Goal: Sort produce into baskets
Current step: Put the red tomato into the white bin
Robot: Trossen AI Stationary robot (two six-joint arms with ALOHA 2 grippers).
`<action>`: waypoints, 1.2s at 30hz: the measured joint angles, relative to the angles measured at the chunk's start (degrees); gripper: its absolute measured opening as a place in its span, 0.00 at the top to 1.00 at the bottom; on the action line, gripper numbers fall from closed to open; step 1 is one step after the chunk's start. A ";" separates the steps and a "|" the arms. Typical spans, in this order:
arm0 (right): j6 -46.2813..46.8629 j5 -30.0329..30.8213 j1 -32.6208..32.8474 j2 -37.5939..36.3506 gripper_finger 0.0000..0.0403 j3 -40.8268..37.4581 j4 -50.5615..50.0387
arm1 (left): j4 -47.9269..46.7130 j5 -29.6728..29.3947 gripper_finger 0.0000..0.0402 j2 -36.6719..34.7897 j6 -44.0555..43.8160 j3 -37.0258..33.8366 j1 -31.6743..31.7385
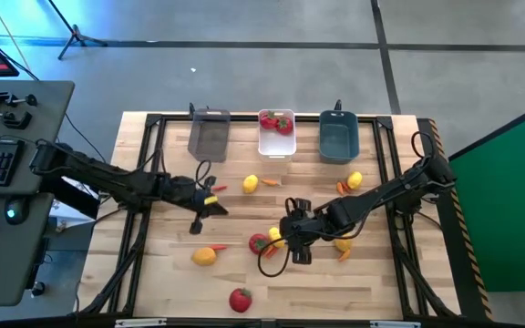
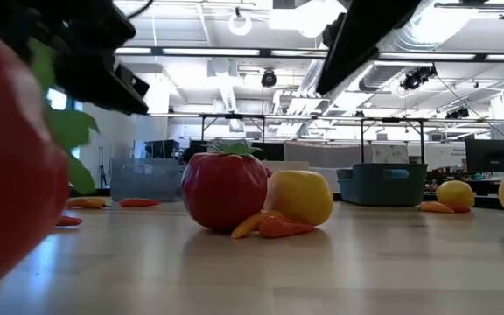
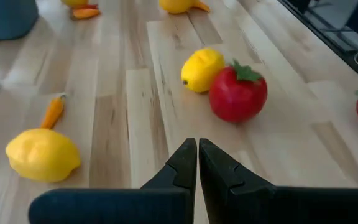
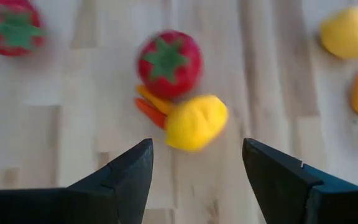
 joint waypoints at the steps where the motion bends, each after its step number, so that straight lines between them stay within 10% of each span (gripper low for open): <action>1: -0.96 -0.85 -0.07 0.00 0.41 0.00 1.08 | -0.93 -1.80 0.99 0.01 -0.99 0.82 -1.54; 18: -8.97 -3.27 -0.37 0.00 0.41 0.00 5.76 | -8.41 -15.88 0.72 16.89 -15.08 14.97 -28.17; 36: -15.99 -3.42 -0.33 0.00 0.41 0.00 5.57 | -15.99 -15.84 0.54 43.03 -21.22 41.69 -35.97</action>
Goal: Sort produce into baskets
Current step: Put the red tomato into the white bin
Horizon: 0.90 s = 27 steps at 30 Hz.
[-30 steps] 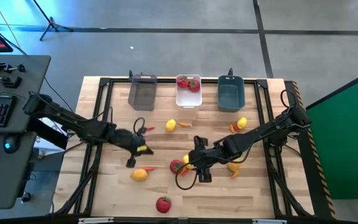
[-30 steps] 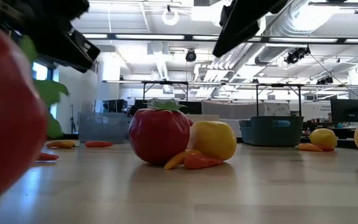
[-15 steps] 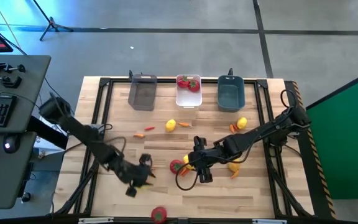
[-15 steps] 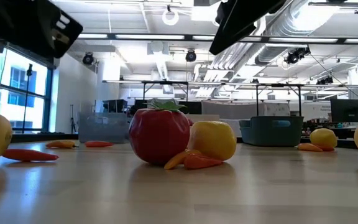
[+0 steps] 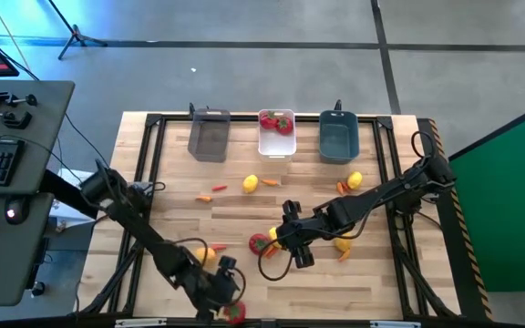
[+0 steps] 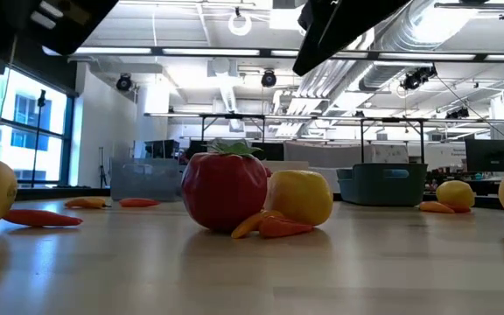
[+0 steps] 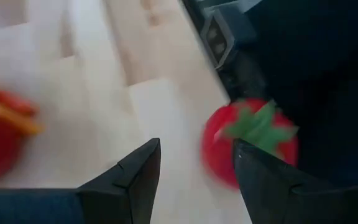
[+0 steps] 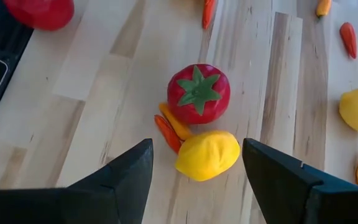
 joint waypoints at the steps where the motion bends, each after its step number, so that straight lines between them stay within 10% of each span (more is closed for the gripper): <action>1: -0.02 -0.02 0.00 0.02 0.41 0.00 -0.09 | -0.29 0.33 0.54 0.72 -0.03 0.86 -0.01; 27: -0.46 -0.01 0.00 0.02 0.41 0.00 0.01 | -2.60 6.68 0.54 3.57 -6.63 4.39 0.60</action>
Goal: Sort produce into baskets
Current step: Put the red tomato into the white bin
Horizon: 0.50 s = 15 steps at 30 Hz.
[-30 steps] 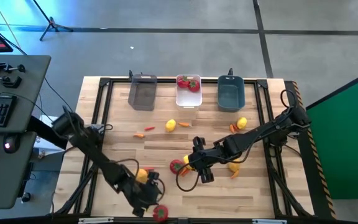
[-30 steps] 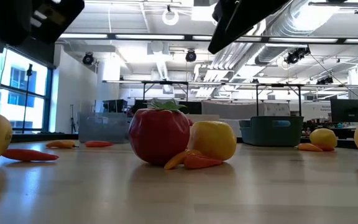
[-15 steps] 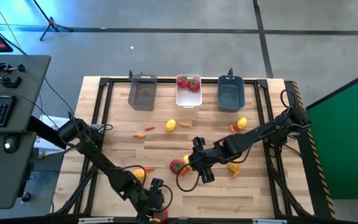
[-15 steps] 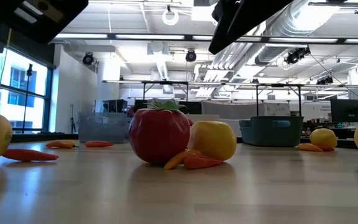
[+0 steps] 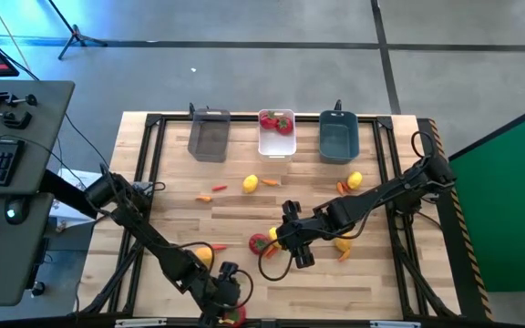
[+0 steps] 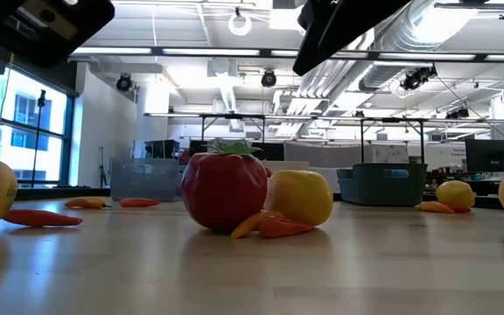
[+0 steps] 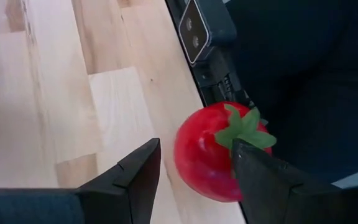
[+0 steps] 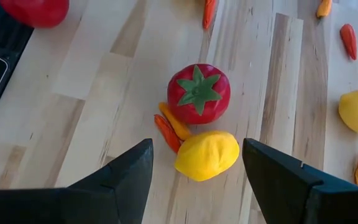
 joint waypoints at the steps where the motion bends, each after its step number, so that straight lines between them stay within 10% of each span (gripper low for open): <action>1: 0.00 0.00 0.00 0.00 0.41 0.00 0.00 | 0.01 0.32 0.54 0.00 -0.75 0.00 0.00; 15: -0.02 0.00 0.00 0.00 0.41 0.00 0.17 | -16.59 -0.31 0.54 -0.07 -3.89 11.65 0.00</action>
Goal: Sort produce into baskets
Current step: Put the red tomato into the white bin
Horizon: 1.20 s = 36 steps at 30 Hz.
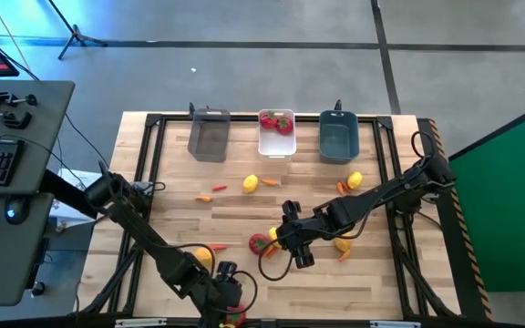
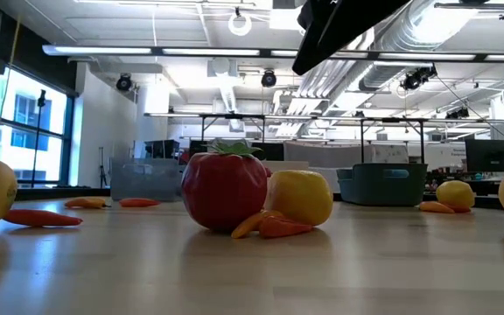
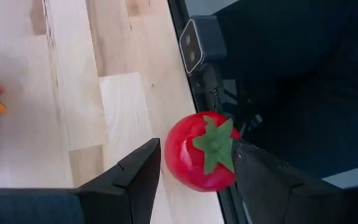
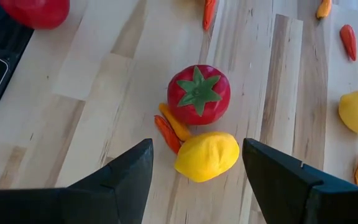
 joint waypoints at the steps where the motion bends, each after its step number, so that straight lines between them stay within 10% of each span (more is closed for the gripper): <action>1: 0.00 0.00 0.00 0.00 0.41 0.00 -0.01 | -1.11 0.00 0.54 0.00 -0.02 0.62 0.00; 19: -0.44 0.00 0.00 0.00 0.41 0.00 -0.19 | -34.03 1.50 0.59 19.30 2.09 31.65 -0.09; 36: -0.48 0.00 0.00 0.00 0.41 0.00 -0.26 | -33.13 4.33 0.61 21.57 2.12 33.68 1.42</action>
